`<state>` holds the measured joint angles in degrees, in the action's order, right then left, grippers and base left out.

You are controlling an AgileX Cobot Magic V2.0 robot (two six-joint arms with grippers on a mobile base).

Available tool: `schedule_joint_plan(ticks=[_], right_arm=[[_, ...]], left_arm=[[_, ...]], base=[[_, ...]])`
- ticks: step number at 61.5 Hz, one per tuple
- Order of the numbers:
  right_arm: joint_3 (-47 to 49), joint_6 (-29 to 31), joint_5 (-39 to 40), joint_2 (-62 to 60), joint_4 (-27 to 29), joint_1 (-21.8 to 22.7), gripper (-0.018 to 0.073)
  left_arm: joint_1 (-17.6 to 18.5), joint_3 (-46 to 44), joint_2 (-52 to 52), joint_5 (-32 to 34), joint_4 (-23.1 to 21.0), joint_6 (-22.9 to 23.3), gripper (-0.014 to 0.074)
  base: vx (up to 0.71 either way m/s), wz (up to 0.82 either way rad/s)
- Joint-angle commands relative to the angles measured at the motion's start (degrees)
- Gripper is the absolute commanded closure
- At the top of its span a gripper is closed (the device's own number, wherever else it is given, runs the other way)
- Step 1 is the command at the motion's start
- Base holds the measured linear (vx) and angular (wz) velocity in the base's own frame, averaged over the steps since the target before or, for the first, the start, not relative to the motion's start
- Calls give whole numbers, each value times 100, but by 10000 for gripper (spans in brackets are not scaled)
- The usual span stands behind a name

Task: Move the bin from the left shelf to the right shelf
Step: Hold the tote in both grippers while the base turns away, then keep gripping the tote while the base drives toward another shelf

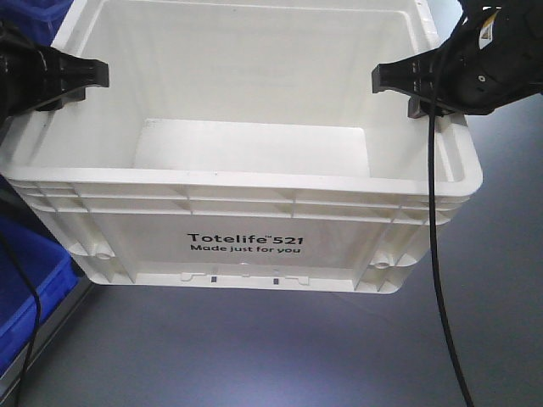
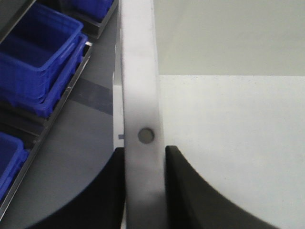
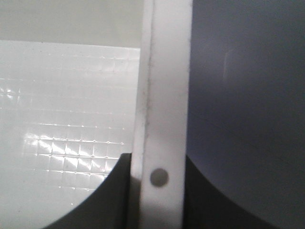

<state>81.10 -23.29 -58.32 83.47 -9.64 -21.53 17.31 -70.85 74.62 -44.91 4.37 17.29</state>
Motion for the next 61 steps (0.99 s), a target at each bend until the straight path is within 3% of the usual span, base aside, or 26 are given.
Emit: schedule_joint_plan(ticks=[1, 29, 61], right_arm=[[221, 37, 578, -276, -391, 50, 497], [221, 37, 578, -276, -391, 50, 497], [221, 37, 578, -276, -380, 50, 497]], left_arm=[[19, -222, -280, 723, 61, -106, 514], [19, -222, -280, 723, 61, -106, 514], [19, -222, -280, 730, 61, -106, 514]], base=[[12, -58], [13, -49], [9, -23]])
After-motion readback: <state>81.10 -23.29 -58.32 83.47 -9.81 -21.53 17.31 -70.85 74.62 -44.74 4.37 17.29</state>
